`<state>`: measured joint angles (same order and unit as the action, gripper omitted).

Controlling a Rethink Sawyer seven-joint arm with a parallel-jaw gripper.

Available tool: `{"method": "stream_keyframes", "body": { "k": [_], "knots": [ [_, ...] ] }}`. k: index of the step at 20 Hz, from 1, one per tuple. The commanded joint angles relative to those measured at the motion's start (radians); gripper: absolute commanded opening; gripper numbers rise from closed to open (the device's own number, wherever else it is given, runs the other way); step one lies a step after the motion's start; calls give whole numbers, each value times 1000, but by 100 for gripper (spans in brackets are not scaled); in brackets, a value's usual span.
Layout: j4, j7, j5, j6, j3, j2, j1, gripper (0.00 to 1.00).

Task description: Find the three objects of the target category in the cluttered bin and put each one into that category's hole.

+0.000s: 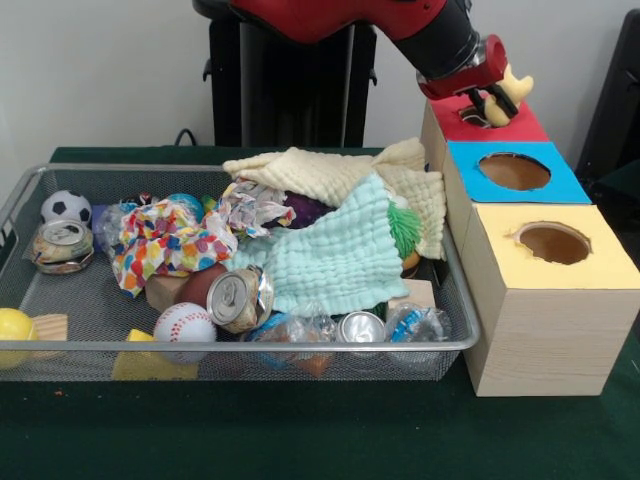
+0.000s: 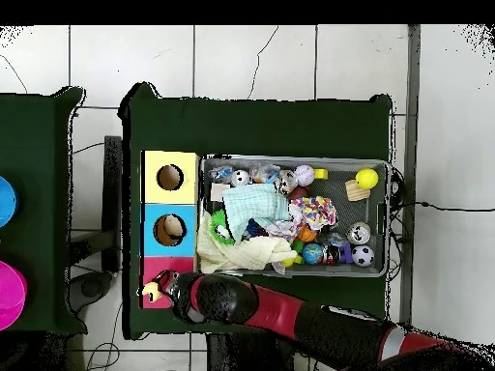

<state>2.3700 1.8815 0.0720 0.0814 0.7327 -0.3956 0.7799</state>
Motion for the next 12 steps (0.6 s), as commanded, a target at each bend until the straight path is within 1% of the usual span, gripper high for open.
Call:
{"method": "stream_keyframes", "body": {
  "k": [1, 2, 4, 12],
  "knots": [
    [-167, 75, 9, 70, -40, -6, -9, 0],
    [-186, 70, 19, 92, -43, -9, -19, 0],
    [-139, 98, 17, 72, -28, -36, -22, 0],
    [-118, 106, 21, 80, -19, -63, -13, 0]
  ]
}}
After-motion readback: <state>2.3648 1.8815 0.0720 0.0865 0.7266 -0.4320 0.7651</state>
